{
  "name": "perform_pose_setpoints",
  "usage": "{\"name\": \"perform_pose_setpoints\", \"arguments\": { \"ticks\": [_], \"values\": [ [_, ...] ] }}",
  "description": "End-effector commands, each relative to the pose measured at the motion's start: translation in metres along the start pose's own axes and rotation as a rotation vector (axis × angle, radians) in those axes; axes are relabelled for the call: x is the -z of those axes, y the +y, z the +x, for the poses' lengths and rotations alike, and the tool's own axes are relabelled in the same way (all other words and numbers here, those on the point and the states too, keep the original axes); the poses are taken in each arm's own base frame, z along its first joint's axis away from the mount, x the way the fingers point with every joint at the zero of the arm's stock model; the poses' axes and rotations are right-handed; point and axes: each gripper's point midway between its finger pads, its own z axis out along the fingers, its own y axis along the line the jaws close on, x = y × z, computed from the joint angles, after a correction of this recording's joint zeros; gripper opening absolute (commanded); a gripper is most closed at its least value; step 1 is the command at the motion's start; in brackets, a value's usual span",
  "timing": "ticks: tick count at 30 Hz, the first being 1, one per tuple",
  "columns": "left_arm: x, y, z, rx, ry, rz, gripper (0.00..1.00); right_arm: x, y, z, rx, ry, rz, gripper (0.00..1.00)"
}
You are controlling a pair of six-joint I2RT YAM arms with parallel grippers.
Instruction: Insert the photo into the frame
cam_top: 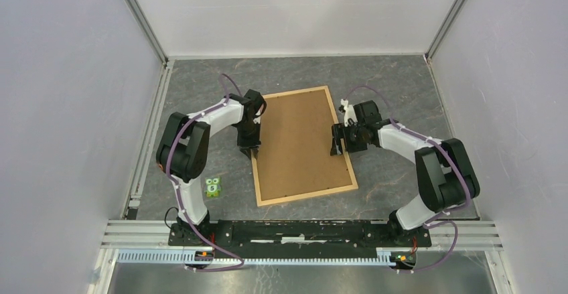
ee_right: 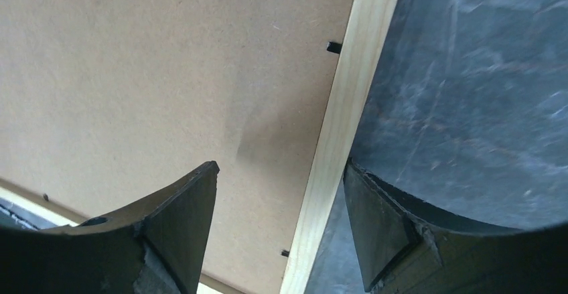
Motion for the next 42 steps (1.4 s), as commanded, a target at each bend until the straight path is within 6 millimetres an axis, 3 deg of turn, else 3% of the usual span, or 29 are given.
{"name": "perform_pose_setpoints", "arguments": {
  "ticks": [1, 7, 12, 16, 20, 24, 28, 42],
  "values": [
    [-0.015, 0.026, -0.008, -0.079, -0.006, -0.133, 0.02, 0.016, 0.031, -0.005, -0.009, -0.07, -0.093, 0.74],
    [-0.014, 0.024, -0.011, -0.105, 0.011, -0.162, 0.02, 0.043, -0.013, -0.076, 0.018, -0.177, 0.169, 0.77],
    [-0.014, 0.035, -0.013, -0.123, -0.001, -0.227, 0.02, 0.024, -0.028, -0.124, -0.027, -0.164, 0.146, 0.72],
    [-0.012, 0.047, -0.014, -0.125, -0.041, -0.283, 0.02, 0.012, -0.037, -0.152, -0.03, -0.174, 0.15, 0.6],
    [-0.008, 0.05, -0.017, -0.129, -0.066, -0.302, 0.02, -0.008, -0.044, -0.157, -0.038, -0.148, 0.137, 0.49],
    [-0.011, 0.05, -0.017, -0.14, -0.061, -0.301, 0.02, -0.024, -0.046, -0.164, -0.045, -0.145, 0.115, 0.43],
    [-0.009, 0.049, -0.017, -0.141, -0.067, -0.298, 0.02, -0.036, -0.05, -0.167, -0.07, -0.143, 0.099, 0.41],
    [-0.013, 0.053, -0.018, -0.144, -0.062, -0.32, 0.02, -0.061, -0.06, -0.15, -0.102, -0.075, 0.103, 0.37]
  ]
}}
